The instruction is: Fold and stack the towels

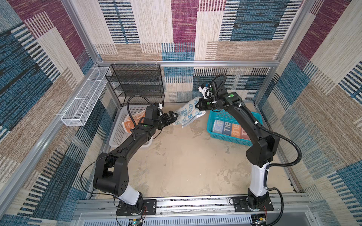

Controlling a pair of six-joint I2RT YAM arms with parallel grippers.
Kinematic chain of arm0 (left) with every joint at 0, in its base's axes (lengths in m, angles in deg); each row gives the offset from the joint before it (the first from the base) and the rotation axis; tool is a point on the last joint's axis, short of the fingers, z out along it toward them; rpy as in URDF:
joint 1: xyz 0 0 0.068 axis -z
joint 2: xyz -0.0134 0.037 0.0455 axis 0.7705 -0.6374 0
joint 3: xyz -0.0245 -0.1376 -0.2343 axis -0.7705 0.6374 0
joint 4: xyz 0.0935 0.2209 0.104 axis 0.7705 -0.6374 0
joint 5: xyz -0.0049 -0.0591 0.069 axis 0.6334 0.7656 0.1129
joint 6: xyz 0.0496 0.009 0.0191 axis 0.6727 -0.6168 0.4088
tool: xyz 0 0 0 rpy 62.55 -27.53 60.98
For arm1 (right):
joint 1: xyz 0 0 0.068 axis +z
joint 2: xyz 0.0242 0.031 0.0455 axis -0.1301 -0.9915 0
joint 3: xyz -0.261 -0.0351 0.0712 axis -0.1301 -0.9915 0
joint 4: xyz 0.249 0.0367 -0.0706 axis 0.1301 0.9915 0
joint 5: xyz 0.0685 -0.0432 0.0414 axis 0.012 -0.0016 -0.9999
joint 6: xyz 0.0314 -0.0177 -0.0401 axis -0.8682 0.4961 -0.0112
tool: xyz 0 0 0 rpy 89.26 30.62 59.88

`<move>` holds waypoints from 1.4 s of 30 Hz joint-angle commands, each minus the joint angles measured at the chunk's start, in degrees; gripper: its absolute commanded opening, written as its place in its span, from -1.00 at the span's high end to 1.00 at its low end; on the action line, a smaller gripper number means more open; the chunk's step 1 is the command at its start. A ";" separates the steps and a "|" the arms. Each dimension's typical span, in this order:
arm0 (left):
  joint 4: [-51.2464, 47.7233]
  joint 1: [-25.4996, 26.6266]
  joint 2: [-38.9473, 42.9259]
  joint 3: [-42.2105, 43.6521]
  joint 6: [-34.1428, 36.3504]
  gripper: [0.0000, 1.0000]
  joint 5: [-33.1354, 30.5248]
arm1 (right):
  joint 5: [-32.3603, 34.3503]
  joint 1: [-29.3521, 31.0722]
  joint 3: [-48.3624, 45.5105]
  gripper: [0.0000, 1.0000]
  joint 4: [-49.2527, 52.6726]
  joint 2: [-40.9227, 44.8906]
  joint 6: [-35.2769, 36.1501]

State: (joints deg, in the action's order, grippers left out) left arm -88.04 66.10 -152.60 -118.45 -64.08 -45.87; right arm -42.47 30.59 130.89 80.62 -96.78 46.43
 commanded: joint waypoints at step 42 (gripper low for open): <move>-1.56 7.83 -7.72 -7.01 0.24 -1.00 1.17 | -3.52 -28.53 -50.22 1.00 -27.47 13.78 4.67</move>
State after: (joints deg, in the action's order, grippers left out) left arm -89.57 73.78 -160.06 -124.81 -63.81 -44.58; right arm -47.15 2.18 80.70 55.55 -82.36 50.40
